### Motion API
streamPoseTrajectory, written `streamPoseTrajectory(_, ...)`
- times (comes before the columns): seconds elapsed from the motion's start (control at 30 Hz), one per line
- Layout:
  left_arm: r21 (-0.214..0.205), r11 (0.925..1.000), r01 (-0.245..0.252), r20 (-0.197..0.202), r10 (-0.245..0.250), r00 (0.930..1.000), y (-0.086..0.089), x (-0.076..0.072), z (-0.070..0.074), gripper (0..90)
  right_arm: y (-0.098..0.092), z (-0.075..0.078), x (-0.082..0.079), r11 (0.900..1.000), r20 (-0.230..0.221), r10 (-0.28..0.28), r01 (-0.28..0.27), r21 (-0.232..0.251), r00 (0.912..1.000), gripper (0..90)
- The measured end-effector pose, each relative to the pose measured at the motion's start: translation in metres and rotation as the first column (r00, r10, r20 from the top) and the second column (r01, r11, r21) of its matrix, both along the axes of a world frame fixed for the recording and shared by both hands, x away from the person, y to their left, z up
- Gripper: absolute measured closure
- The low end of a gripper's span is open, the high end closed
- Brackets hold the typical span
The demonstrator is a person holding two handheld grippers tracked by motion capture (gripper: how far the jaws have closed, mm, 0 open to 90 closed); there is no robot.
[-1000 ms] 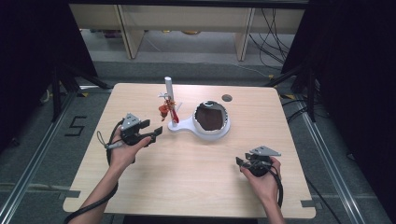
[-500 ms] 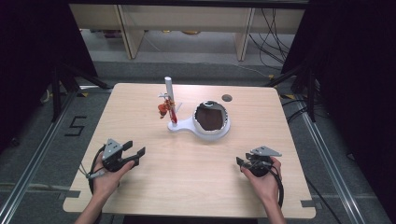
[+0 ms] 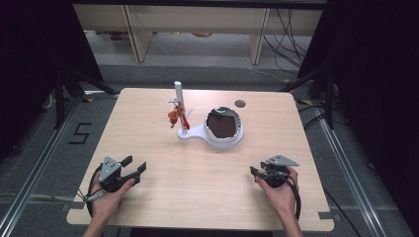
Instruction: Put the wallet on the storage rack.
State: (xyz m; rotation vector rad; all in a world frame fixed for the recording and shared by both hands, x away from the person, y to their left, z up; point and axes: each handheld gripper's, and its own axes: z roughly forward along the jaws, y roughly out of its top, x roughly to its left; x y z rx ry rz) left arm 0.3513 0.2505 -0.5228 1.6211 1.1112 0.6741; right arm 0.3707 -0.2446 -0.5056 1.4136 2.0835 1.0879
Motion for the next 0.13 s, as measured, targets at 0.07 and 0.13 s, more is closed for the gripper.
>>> streamPoseTrajectory(0.07, 0.000, 1.0000, -0.003, 0.011, 0.003, 0.9999, -0.0013, 0.0002, -0.0004, 36.1, -0.0007, 0.0017, -0.0022, 0.9999, -0.021, -0.013, 0.013, 0.000, 0.9997, 52.0)
streamPoseTrajectory(0.13, 0.009, 1.0000, -0.003, 0.010, 0.003, 0.9999, -0.0021, -0.0006, 0.0000, 36.0, -0.0020, 0.0018, -0.0024, 0.9999, -0.009, -0.016, 0.016, -0.004, 0.9998, 52.0)
